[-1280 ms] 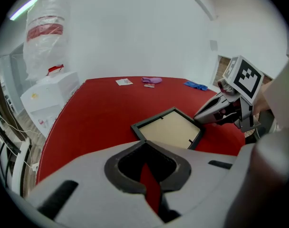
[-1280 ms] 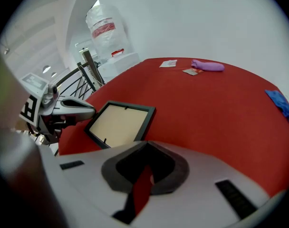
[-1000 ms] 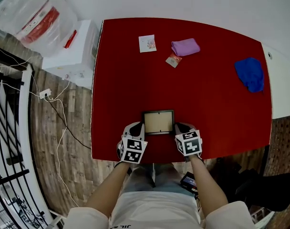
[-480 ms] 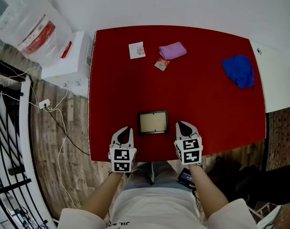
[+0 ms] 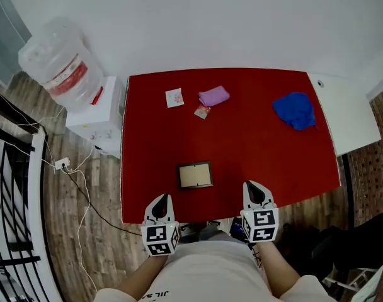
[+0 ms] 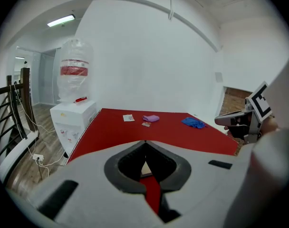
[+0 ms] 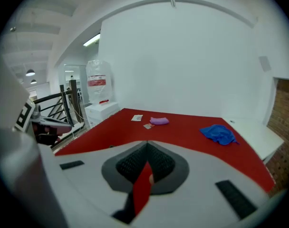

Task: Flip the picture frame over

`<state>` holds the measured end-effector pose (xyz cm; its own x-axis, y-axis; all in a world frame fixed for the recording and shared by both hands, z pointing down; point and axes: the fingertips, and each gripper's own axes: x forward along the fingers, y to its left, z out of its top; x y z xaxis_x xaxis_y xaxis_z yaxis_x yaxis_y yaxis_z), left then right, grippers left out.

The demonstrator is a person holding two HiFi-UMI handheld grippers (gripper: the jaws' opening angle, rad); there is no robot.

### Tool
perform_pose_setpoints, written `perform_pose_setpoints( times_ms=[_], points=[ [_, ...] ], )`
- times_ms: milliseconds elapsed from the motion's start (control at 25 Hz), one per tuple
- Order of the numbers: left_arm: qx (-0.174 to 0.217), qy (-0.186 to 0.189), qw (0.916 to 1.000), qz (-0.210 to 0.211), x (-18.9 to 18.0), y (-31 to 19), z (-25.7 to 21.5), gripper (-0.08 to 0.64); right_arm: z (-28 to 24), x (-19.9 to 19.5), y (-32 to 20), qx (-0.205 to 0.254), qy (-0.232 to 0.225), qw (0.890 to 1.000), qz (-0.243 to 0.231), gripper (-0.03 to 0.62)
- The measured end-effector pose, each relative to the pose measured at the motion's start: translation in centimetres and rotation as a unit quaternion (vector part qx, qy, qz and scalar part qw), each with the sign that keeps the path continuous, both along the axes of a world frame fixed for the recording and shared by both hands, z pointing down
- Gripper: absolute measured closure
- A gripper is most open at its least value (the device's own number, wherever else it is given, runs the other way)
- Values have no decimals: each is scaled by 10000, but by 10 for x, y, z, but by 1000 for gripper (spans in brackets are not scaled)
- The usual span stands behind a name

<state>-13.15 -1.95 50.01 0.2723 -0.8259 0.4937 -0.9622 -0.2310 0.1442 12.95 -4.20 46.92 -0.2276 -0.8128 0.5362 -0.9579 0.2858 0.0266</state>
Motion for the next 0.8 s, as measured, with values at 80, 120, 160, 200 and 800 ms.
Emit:
perform_pose_setpoints(
  times_ms=[80, 120, 160, 200, 800],
  points=[
    [136, -14, 9999, 8, 2, 0, -10, 555, -10, 31, -2, 183, 227, 9994, 178, 589],
    [189, -23, 9998, 14, 2, 0, -14, 555, -16, 51, -3, 268, 387, 9984, 310, 589],
    [235, -30, 9997, 16, 3, -1, -17, 555, -24, 72, -3, 343, 536, 9969, 456, 589],
    [271, -35, 9996, 13, 4, -1, -20, 555, -33, 90, -2, 403, 623, 9954, 600, 588],
    [205, -81, 9998, -7, 20, 13, -32, 555, -28, -60, 26, 41, -933, 9956, -75, 589]
  ],
)
